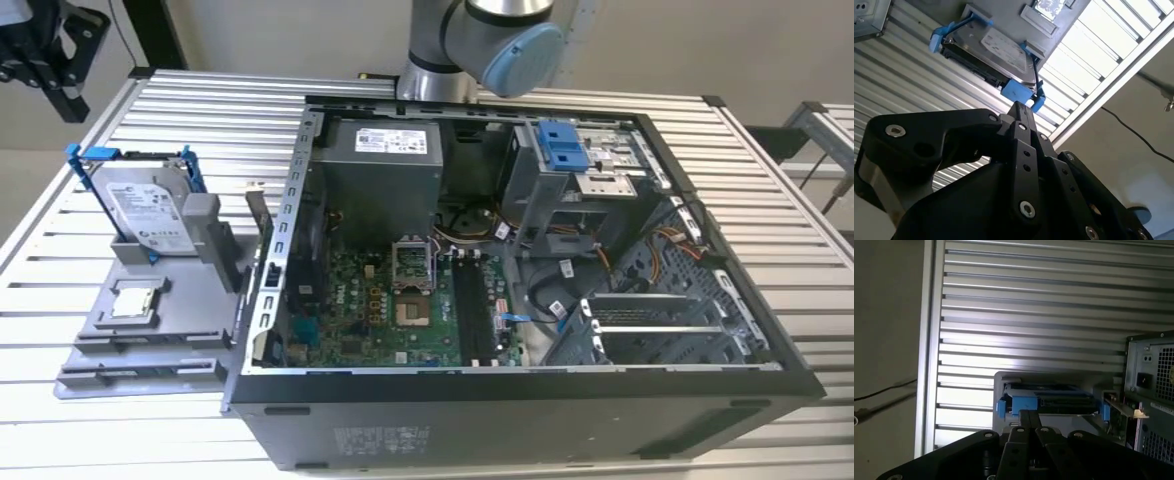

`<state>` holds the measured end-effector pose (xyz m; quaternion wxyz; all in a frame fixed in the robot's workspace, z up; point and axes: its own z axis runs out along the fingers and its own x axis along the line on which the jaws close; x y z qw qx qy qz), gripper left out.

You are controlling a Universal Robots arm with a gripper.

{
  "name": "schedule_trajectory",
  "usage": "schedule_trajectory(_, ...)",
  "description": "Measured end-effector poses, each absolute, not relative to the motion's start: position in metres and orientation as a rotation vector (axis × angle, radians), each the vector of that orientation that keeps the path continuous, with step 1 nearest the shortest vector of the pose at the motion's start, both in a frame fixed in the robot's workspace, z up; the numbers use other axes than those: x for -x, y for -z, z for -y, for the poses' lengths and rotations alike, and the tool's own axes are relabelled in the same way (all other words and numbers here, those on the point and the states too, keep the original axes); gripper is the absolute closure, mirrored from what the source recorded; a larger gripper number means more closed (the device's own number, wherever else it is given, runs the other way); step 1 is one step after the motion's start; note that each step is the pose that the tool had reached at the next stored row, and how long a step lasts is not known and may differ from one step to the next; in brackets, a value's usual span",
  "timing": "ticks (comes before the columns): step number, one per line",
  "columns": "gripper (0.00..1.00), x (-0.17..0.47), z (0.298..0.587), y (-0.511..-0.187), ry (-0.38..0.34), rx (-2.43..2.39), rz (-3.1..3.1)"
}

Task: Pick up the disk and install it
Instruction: 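Reach for the disk, then pick up the disk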

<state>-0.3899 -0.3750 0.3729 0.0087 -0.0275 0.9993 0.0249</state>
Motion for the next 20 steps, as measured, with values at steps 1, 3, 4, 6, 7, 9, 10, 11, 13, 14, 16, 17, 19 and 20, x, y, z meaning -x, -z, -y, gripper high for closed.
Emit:
schedule_trajectory(1,1.0,0.3899,0.3755,-0.3729,-0.078,0.086,-3.122)
schedule_trajectory(3,1.0,0.3898,0.3758,-0.3729,-0.078,0.088,-3.122)
schedule_trajectory(4,1.0,0.3898,0.376,-0.3728,-0.078,0.088,-3.122)
schedule_trajectory(6,1.0,0.3898,0.376,-0.3728,-0.078,0.089,-3.122)
schedule_trajectory(7,1.0,0.3898,0.376,-0.3728,-0.078,0.089,-3.122)
schedule_trajectory(9,1.0,0.3898,0.376,-0.3729,-0.078,0.089,-3.122)
schedule_trajectory(10,1.0,0.3898,0.376,-0.3729,-0.078,0.089,-3.122)
schedule_trajectory(11,1.0,0.3898,0.376,-0.3728,-0.078,0.089,-3.122)
schedule_trajectory(13,1.0,0.3898,0.376,-0.3729,-0.078,0.089,-3.122)
schedule_trajectory(14,1.0,0.3898,0.376,-0.3728,-0.078,0.089,-3.122)
schedule_trajectory(16,1.0,0.3898,0.376,-0.3728,-0.078,0.092,-3.122)
schedule_trajectory(17,1.0,0.3899,0.376,-0.3729,-0.078,0.095,-3.122)
schedule_trajectory(19,1.0,0.3899,0.376,-0.3729,-0.078,0.118,-3.122)
schedule_trajectory(20,1.0,0.3899,0.376,-0.3729,-0.078,0.14,-3.121)
